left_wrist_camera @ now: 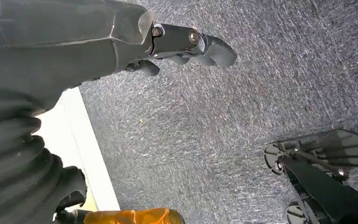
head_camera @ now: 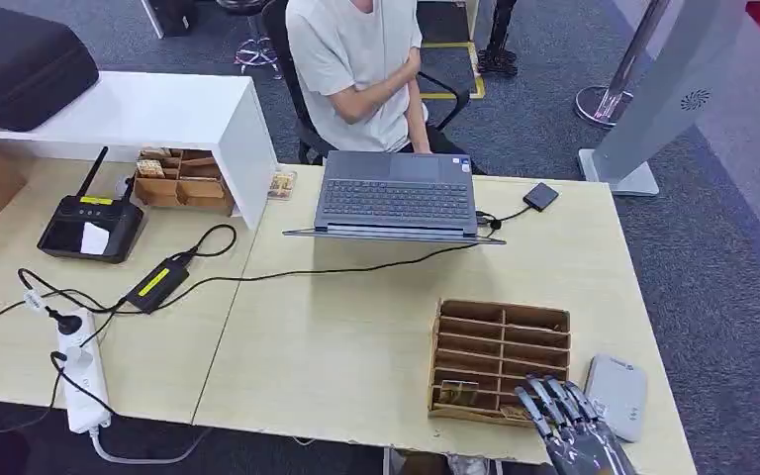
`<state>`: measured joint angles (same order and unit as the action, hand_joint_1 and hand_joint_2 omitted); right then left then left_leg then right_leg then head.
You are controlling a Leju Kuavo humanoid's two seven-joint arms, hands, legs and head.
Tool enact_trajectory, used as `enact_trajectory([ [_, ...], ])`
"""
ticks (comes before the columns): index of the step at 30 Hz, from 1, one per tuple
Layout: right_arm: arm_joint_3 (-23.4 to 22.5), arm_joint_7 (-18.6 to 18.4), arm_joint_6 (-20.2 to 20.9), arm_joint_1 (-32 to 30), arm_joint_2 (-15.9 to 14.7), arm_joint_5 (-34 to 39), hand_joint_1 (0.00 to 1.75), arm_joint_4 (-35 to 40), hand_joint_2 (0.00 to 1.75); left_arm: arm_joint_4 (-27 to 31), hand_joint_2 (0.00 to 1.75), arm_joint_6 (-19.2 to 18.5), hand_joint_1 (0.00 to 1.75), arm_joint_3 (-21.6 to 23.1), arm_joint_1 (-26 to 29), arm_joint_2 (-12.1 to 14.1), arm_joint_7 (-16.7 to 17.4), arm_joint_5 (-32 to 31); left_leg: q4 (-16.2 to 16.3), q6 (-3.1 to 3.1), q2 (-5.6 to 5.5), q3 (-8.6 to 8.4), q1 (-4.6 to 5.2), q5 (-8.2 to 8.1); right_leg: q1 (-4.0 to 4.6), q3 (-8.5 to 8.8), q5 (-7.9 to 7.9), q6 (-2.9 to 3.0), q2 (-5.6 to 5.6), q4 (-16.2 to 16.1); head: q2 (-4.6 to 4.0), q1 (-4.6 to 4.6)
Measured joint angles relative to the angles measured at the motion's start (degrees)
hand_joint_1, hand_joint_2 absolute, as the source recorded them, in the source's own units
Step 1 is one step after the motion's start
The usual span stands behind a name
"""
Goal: Pass the card to the sensor for recognition and then transmit it.
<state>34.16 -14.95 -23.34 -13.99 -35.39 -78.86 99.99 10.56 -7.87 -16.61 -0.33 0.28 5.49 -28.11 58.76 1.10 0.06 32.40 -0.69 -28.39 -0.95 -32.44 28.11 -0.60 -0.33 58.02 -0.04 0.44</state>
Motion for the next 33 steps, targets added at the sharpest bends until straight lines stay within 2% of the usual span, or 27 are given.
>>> enact_trajectory([
  [7, 0.8, 0.2, 0.0, 0.6, 0.2, 0.2, 0.00, -1.1, 1.75, 0.0, 1.75, 0.0, 0.00, -0.3, 0.0, 0.0, 0.0, -0.1, 0.0, 0.00, 0.00, 0.00, 0.00, 0.00, 0.00, 0.00, 0.00, 0.00, 0.00, 0.0, 0.00, -0.02],
  [8, 0.9, 0.2, 0.0, 0.7, 0.2, 0.2, 0.12, -1.3, 1.75, 0.0, 1.75, 0.0, 0.00, -0.4, 0.0, 0.0, 0.0, -0.1, 0.0, 0.00, 0.00, 0.00, 0.00, 0.00, 0.00, 0.00, 0.00, 0.00, 0.00, 0.0, 0.00, 0.00],
  [9, 1.0, 0.2, 0.0, 0.7, 0.2, 0.2, 1.75, -1.4, 1.75, 0.0, 1.75, 0.0, 0.00, -0.4, 0.0, 0.0, 0.0, -0.1, 0.0, 0.00, 0.00, 0.00, 0.00, 0.00, 0.00, 0.00, 0.00, 0.00, 0.00, 0.0, 0.00, -0.02],
  [33, 1.8, 1.3, -3.1, 0.7, 0.2, 2.2, 1.75, -1.3, 1.75, 0.0, 1.75, -0.3, 0.00, -0.8, 0.0, 0.0, 0.0, -0.3, 0.0, 0.00, 0.00, -0.02, 0.00, 0.00, 0.00, 0.01, 0.00, 0.00, 0.00, 0.0, 0.00, 0.00],
])
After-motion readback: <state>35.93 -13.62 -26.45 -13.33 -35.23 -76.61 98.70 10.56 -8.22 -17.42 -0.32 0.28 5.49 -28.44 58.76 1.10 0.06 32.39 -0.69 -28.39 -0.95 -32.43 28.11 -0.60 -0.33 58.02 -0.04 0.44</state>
